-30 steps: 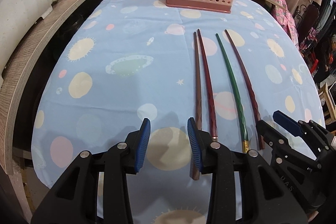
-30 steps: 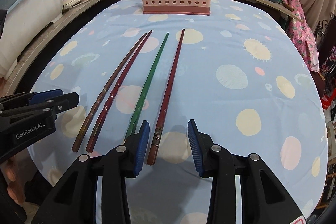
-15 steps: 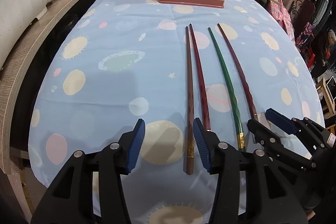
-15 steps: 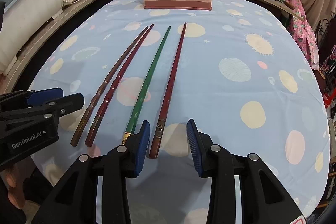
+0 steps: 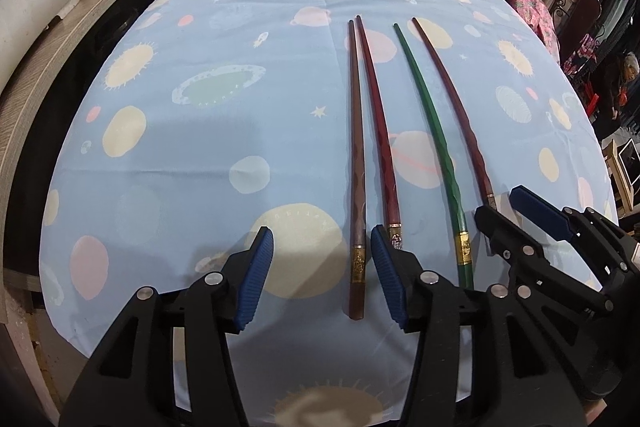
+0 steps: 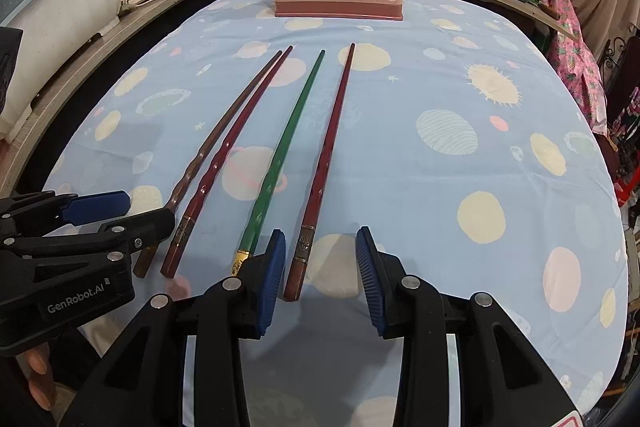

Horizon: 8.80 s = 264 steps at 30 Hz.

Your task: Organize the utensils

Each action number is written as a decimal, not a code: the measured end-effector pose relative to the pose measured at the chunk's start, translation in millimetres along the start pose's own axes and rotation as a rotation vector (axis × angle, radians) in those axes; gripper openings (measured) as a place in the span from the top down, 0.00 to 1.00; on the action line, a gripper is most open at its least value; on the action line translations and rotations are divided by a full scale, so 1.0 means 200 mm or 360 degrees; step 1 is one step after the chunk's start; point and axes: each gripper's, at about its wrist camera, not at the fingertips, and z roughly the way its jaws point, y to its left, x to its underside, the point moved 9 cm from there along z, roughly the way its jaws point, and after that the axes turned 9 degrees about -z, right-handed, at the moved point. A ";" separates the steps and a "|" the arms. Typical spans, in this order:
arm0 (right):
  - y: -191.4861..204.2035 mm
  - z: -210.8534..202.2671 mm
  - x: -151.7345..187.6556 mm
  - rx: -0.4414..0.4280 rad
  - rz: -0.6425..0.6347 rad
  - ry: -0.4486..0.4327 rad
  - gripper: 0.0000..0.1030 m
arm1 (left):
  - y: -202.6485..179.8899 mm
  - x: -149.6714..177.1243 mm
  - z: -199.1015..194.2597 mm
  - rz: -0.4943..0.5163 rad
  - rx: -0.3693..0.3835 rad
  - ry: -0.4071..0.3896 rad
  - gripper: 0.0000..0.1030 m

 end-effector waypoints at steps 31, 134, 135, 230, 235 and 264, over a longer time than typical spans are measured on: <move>-0.12 -0.08 -0.17 0.0048 0.0050 -0.0118 0.93 | 0.06 -0.16 -0.13 -0.0078 0.0017 -0.0078 0.93; -0.38 -0.41 -1.72 -0.0009 0.0026 -0.0804 0.77 | -0.04 -1.61 -0.64 -0.0280 0.0048 -0.0774 0.68; -0.37 -0.40 -1.68 -0.0014 0.0024 -0.0794 0.77 | -0.04 -1.58 -0.64 -0.0280 0.0045 -0.0770 0.68; -0.02 -0.01 0.02 -0.0043 0.0065 0.0003 0.93 | -0.09 0.02 0.02 0.0035 0.0076 0.0095 0.36; -0.02 -0.01 0.01 -0.0046 0.0065 0.0003 0.93 | -0.09 0.02 0.02 0.0063 0.0057 0.0082 0.49; -0.17 -0.35 -0.56 -0.0012 0.0105 -0.0397 0.94 | -0.06 -0.49 -0.40 -0.0063 0.0172 -0.0259 0.93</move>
